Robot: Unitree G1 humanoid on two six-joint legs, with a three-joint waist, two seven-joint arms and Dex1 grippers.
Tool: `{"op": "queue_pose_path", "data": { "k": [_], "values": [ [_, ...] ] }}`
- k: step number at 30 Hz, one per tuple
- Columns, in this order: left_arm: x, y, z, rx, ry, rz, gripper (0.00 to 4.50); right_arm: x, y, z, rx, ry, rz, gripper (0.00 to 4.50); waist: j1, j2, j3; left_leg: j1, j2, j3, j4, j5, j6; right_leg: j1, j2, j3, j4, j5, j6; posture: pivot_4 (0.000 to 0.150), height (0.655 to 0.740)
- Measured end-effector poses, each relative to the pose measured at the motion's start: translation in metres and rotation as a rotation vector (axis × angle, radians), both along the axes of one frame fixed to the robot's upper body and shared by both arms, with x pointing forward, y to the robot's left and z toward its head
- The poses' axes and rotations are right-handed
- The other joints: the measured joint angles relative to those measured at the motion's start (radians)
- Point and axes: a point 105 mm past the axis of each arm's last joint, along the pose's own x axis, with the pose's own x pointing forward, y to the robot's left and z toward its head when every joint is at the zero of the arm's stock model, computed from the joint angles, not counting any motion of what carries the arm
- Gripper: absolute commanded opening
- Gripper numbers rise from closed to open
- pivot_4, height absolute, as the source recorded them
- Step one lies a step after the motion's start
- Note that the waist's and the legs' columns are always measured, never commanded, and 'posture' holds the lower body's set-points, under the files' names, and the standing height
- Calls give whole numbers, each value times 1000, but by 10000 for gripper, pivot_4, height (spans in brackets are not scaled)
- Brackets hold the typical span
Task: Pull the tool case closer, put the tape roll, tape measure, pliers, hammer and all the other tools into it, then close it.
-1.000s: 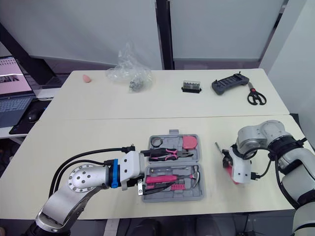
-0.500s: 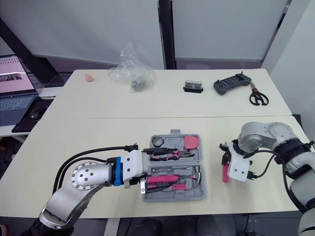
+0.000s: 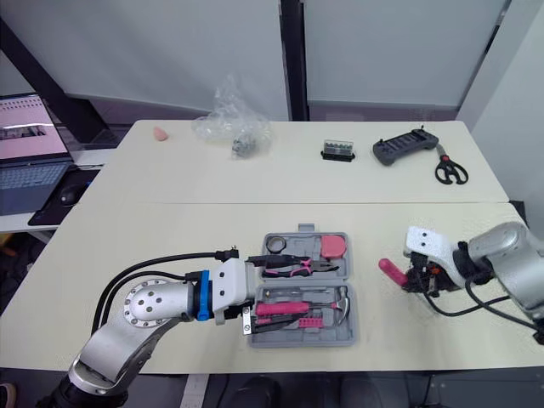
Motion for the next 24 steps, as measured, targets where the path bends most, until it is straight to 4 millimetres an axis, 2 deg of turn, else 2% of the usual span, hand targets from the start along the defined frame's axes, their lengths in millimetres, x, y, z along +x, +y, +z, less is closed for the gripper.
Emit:
{"op": "queue_pose_path", "data": {
  "k": [2, 4, 10, 12, 19, 21, 24],
  "values": [
    [2, -2, 5, -13, -11, -8, 45000, -3, 2, -19, 1, 39, -111, 7594, 3, 1, 0, 0, -1, 0, 0, 0, 0, -1, -1, 0, 0, 0, 0, 1500, 7400],
    [3, -4, 7, -21, -15, -10, 45000, -2, 0, -29, -24, 25, -185, 7594, 5, 1, 0, 0, -1, 1, 0, 1, -2, -1, -1, 0, 0, 0, 0, 1500, 7400],
    [5, -5, 11, -27, -8, -25, 45000, 17, -4, -42, -71, -126, -296, 7594, -4, 0, 0, 1, -1, 0, -1, 2, -4, -1, 0, 0, 1, 0, 0, 1500, 7400],
    [4, -3, 8, -17, 2, -21, 45000, 17, -4, -43, -66, -150, -311, 14108, -7, 0, 0, 1, 0, 0, 0, 2, -4, -1, 0, 0, 1, 0, 0, 1500, 7400],
    [3, -2, 6, -5, 9, -27, 45000, 14, -2, -44, -24, -198, -291, 27281, -8, 0, 0, 1, 0, 0, 0, 1, -2, 0, 0, 0, 1, 0, 0, 1500, 7400],
    [2, -1, 6, -1, 9, -32, 45000, 6, -7, -37, -4, -225, -241, 31579, -7, 1, 0, 1, -1, 0, -1, 1, -2, -1, 0, 0, 1, 0, 1, 1500, 7400],
    [2, 3, 7, -6, 22, -32, 45000, -5, -20, -19, 4, -298, -175, 40834, -4, 1, 0, 1, -1, 0, -1, 1, -1, 0, 0, 0, 0, 0, 1, 1500, 7400]
  ]
}}
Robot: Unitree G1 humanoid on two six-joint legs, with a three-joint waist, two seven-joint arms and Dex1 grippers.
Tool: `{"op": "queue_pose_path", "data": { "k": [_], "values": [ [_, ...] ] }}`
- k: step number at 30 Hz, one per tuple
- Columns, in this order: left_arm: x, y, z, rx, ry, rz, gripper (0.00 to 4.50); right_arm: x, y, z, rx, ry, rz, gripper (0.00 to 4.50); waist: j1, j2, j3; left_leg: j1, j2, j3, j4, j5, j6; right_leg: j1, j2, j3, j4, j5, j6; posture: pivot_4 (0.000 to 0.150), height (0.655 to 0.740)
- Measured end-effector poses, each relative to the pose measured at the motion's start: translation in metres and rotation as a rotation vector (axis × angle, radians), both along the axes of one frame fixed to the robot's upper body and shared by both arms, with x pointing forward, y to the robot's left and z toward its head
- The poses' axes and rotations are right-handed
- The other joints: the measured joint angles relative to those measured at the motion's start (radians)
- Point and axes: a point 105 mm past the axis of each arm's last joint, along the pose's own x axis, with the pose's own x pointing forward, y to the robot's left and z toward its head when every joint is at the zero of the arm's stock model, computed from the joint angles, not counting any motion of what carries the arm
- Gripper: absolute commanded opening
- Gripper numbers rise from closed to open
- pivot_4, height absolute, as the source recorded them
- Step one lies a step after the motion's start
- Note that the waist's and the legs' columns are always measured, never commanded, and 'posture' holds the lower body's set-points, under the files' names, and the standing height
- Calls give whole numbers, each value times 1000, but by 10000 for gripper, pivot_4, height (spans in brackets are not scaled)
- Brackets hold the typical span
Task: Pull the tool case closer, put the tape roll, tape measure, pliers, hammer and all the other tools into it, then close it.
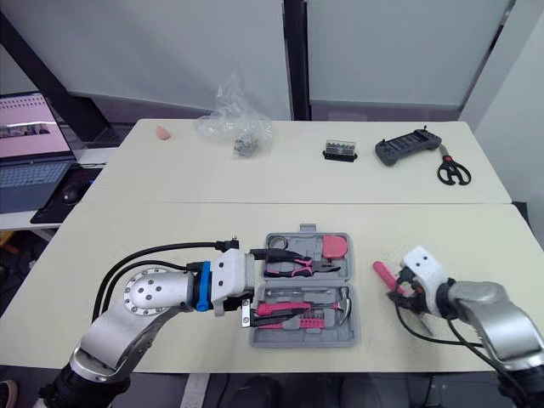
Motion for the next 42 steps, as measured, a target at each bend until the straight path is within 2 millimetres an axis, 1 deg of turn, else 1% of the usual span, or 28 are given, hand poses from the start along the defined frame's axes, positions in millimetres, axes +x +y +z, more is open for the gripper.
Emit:
{"op": "queue_pose_path", "data": {
  "k": [1, 2, 4, 8, 10, 13, 17, 20, 23, 27, 30, 36, 39, 40, 42],
  "values": [
    [0, 2, 2, -3, 3, 0, 45000, -4, -3, 6, 28, -27, 9, 43910, 0, -1, 0, 0, 0, 0, 0, 0, 1, 0, 0, 0, 0, 0, 0, 1500, 7400],
    [0, 4, 2, -4, 5, 3, 45000, -6, -5, 10, 48, -48, 11, 44552, -1, -1, 0, 0, 0, 0, 0, 0, 1, 0, 0, 0, 0, 0, 0, 1500, 7400],
    [0, 7, 4, -7, 8, -1, 45000, -13, -10, 18, 100, -95, 14, 44552, -2, -1, 0, 0, 0, 0, 0, -1, 1, 0, 0, 0, 0, 0, 0, 1500, 7400],
    [0, 11, 5, 4, 13, -12, 45000, -31, -30, 22, 125, -117, -28, 44552, -3, -1, 0, 2, 1, 0, 0, -1, 1, 1, 1, 0, 0, 0, 0, 1500, 7400],
    [-1, 10, 7, 5, 8, -23, 45000, -36, -31, 20, 129, -109, -26, 44552, -5, -1, 0, 2, 1, 0, 0, -1, 1, 2, 1, 0, 1, 0, 0, 1500, 7400],
    [0, 10, 9, 8, 0, -34, 45000, -39, -23, 18, 140, -116, -1, 44552, -7, -1, 0, 2, 1, 0, 0, -1, 1, 2, 1, 0, 1, 0, 0, 1500, 7400],
    [1, 8, 11, 9, -11, -43, 45000, -35, -8, 7, 134, -115, 25, 44552, -6, -1, 0, 2, 1, 0, 0, -1, 1, 2, 1, 0, 1, 0, 0, 1500, 7400],
    [0, 6, 12, 10, -14, -56, 45000, -23, 6, -4, 137, -123, 23, 44552, -7, -1, 0, 2, 1, 0, 0, 0, 1, 2, 1, 0, 1, 0, 0, 1500, 7400],
    [1, 6, 12, 14, -19, -53, 45000, -14, 14, -18, 144, -115, -19, 44552, -5, -1, 0, 2, 1, 0, 0, 0, -1, 2, 1, 0, 1, 0, 0, 1500, 7400],
    [2, 7, 12, 16, -19, -39, 45000, -10, 14, -35, 86, -97, -79, 44552, -5, -1, 0, 1, 1, 0, 0, 1, -2, 1, 1, 0, 0, 0, 0, 1500, 7400],
    [1, 7, 9, 18, -5, -34, 45000, -9, 13, -42, 82, -84, -138, 44552, -5, -1, 0, 2, 1, 0, 0, 1, -2, 1, 1, 0, 0, 0, 0, 1500, 7400],
    [2, 8, 8, 22, -2, -17, 45000, -3, 13, -42, 89, -84, -180, 44552, -6, 0, 0, 2, 1, 0, 0, 0, 1, 1, 1, 0, 1, 0, 0, 1500, 7400],
    [3, 8, 8, 22, -4, -12, 45000, 0, 11, -42, 86, -87, -187, 38545, -6, 0, 0, 2, 1, 0, 0, 0, 1, 1, 1, 1, 1, 0, 0, 1500, 7400],
    [3, 8, 8, 22, -5, -12, 45000, 1, 10, -42, 81, -91, -193, 35674, -6, 0, 0, 2, 1, 0, 0, 0, 1, 1, 1, 1, 1, 0, 0, 1500, 7400],
    [3, 7, 8, 21, -7, -12, 45000, 4, 8, -42, 75, -102, -204, 28038, -6, 0, 0, 2, 1, 0, 0, 0, 1, 1, 1, 0, 1, 0, 0, 1500, 7400]
  ]
}}
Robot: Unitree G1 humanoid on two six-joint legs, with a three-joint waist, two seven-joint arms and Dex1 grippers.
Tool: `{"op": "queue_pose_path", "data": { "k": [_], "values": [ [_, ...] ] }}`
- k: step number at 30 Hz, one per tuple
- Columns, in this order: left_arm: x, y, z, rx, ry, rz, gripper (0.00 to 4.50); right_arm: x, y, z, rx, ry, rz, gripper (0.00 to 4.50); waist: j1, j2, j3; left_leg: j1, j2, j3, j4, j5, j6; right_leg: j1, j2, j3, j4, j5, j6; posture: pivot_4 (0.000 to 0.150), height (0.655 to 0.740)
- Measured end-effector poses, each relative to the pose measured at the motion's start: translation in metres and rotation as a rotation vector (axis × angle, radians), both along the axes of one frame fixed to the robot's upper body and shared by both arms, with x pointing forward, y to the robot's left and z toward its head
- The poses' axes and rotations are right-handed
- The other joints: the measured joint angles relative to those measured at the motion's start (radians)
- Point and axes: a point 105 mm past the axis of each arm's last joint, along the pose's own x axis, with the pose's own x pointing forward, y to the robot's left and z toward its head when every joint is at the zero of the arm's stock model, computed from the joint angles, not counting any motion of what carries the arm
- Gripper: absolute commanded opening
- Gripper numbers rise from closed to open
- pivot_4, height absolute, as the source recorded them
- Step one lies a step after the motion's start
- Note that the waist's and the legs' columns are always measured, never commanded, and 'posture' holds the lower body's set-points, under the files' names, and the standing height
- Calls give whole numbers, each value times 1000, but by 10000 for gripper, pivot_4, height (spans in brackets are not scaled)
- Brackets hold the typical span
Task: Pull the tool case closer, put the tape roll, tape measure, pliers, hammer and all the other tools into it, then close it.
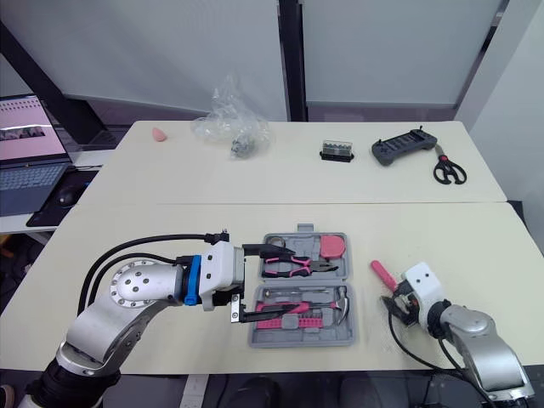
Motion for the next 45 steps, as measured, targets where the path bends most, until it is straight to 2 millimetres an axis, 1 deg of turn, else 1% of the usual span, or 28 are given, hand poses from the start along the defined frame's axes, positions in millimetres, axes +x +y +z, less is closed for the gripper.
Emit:
{"op": "queue_pose_path", "data": {
  "k": [3, 7, 11, 15, 17, 19, 20, 22, 24, 26, 28, 30, 32, 35, 36, 39, 41, 45],
  "values": [
    [0, 0, 1, -1, -3, -1, 45000, 3, 1, 1, 5, -8, -4, 20346, -1, 0, 0, 0, 0, 0, 0, 0, 0, 0, 0, 0, 0, 0, 0, 1500, 7400],
    [0, -1, 1, -4, -3, -1, 45000, 4, 0, 0, -7, -21, -6, 13243, 0, 0, 0, 0, 0, 0, 0, 0, 0, 0, 0, 0, 0, 0, 0, 1500, 7400],
    [0, -1, 1, -5, -1, -2, 45000, 3, 0, 0, -11, -26, 0, 7159, 0, 0, 0, 0, 0, 0, 0, 0, 0, 0, 0, 0, 0, 0, 0, 1500, 7400],
    [-2, 1, -3, 4, 12, -4, 45000, -1, 3, 1, -46, -27, 66, 7104, 0, 0, 0, 0, 0, 0, 0, 0, 0, 0, 0, 0, 0, 0, 0, 1500, 7400],
    [-6, 6, -7, 9, 25, -11, 45000, -3, 8, 8, -98, -34, 165, 7104, -4, 1, 0, 0, 0, 1, 0, 0, 0, -1, 0, 1, 0, 0, 0, 1500, 7400],
    [-10, 21, -8, 13, 35, 5, 45000, -6, 20, 30, -173, -50, 349, 7104, -12, 2, 1, 0, 1, 1, -1, 0, 0, -2, 1, 2, 1, 0, 0, 1500, 7400],
    [-13, 31, -8, 26, 35, 14, 45000, -5, 28, 44, -190, -68, 424, 7104, -14, 2, 1, 0, 1, 1, -1, 0, 0, -2, 1, 1, 1, 0, 0, 1500, 7400],
    [-18, 49, -9, 68, 39, 18, 45000, -4, 49, 70, -180, -108, 538, 7104, -16, 2, 1, 0, 5, 0, -1, 0, 0, -1, 4, -1, 0, 0, -1, 1500, 7400],
    [-23, 63, -12, 114, 61, 10, 45000, -8, 73, 82, -152, -103, 642, 7104, -12, 1, 1, 0, 8, 1, -1, 0, 0, -1, 6, -1, -1, 0, -2, 1500, 7400],
    [-28, 73, -12, 147, 75, 2, 45000, -16, 90, 80, -131, -49, 721, 7104, 0, 1, 1, -1, 8, 1, -1, 0, 0, -1, 6, -2, -2, 0, -2, 1500, 7400],
    [-30, 85, -13, 190, 101, 2, 45000, -23, 106, 75, -146, 13, 812, 7104, 4, 0, 2, -2, 7, 1, -1, 0, 0, -1, 6, -2, -3, 0, -2, 1500, 7400],
    [-33, 96, -10, 229, 116, 6, 45000, -29, 124, 77, -165, 38, 895, 7104, 1, 0, 2, -2, 8, 1, -1, 0, 0, -2, 7, -2, -3, 0, -2, 1500, 7400],
    [-38, 103, -9, 260, 139, 7, 45000, -32, 137, 80, -172, 48, 940, 7104, -1, 0, 2, -2, 9, 1, -2, 0, 0, -2, 7, -2, -3, 0, -2, 1500, 7400],
    [-49, 114, -13, 303, 213, 3, 45000, -38, 145, 80, -213, 89, 974, 7104, -3, 0, 2, -2, 10, 2, -2, 0, 0, -3, 8, -2, -3, 0, -2, 1500, 7400],
    [-51, 115, -13, 310, 224, 0, 45000, -39, 146, 80, -221, 98, 981, 7104, -3, 0, 2, -2, 10, 2, -2, 0, 0, -3, 8, -2, -3, 0, -2, 1500, 7400],
    [-58, 117, -13, 337, 262, -33, 45000, -44, 161, 78, -233, 118, 1012, 7104, -3, 0, 2, -2, 12, 1, -2, -1, 0, -4, 11, -2, -3, 1, -5, 1500, 7400],
    [-59, 117, -11, 353, 261, -57, 45000, -51, 173, 75, -246, 132, 1051, 7104, -3, 0, 2, -2, 14, 1, -2, 0, 0, -4, 13, -2, -2, 2, -6, 1500, 7400],
    [-56, 119, -9, 362, 260, -71, 45000, -59, 183, 64, -273, 166, 1087, 7104, -3, 0, 2, -2, 15, 1, -2, 0, 0, -5, 14, -1, -2, 2, -6, 1500, 7400]
  ]
}}
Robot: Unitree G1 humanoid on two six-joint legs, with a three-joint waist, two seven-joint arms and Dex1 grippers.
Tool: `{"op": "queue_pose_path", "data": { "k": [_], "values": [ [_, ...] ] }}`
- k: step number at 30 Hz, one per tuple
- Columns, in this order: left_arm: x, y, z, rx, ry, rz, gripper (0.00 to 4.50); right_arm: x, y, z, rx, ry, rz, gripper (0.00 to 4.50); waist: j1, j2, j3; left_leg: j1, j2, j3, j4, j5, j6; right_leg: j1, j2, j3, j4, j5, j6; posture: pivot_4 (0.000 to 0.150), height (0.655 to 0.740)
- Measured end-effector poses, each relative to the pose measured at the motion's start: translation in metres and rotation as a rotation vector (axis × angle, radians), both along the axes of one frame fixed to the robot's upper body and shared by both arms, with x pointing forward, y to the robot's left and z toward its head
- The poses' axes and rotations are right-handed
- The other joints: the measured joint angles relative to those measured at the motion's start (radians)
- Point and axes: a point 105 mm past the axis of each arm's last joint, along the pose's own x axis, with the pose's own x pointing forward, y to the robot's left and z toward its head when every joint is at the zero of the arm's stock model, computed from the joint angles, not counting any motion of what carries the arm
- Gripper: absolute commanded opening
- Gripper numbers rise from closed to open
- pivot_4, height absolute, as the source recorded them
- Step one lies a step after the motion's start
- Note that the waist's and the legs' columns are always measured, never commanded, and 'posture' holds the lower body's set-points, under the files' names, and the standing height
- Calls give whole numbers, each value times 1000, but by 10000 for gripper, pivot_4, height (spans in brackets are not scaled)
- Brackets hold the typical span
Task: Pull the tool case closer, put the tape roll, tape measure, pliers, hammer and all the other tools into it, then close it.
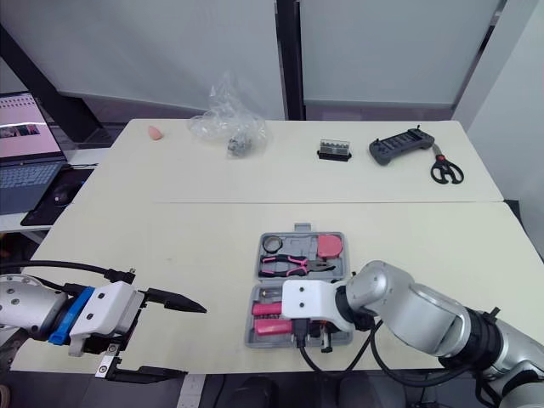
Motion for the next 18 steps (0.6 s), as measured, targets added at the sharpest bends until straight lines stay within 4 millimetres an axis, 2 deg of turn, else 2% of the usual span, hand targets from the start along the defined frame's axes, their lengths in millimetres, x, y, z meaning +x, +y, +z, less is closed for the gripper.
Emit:
{"op": "queue_pose_path", "data": {
  "k": [8, 11, 18],
  "values": [
    [0, 2, -1, 3, 19, -20, 45000, 2, 12, -11, -19, -27, 6, 7104, -2, 0, 0, 0, 1, 0, 0, 0, 0, -1, 1, 0, 1, 0, 0, 1500, 7400],
    [-4, 2, -4, 5, 33, -27, 45000, 3, 17, -22, -39, -27, 14, 7104, -3, 0, 0, 0, 1, 0, 0, 0, 0, -1, 1, 0, 1, 0, 0, 1500, 7400],
    [-10, 4, -8, 7, 60, -19, 45000, 16, 12, -46, -51, -87, 12, 7104, -3, 0, 0, 1, 1, 0, 0, 0, 0, 0, 1, 0, 1, 0, 0, 1500, 7400]
  ]
}}
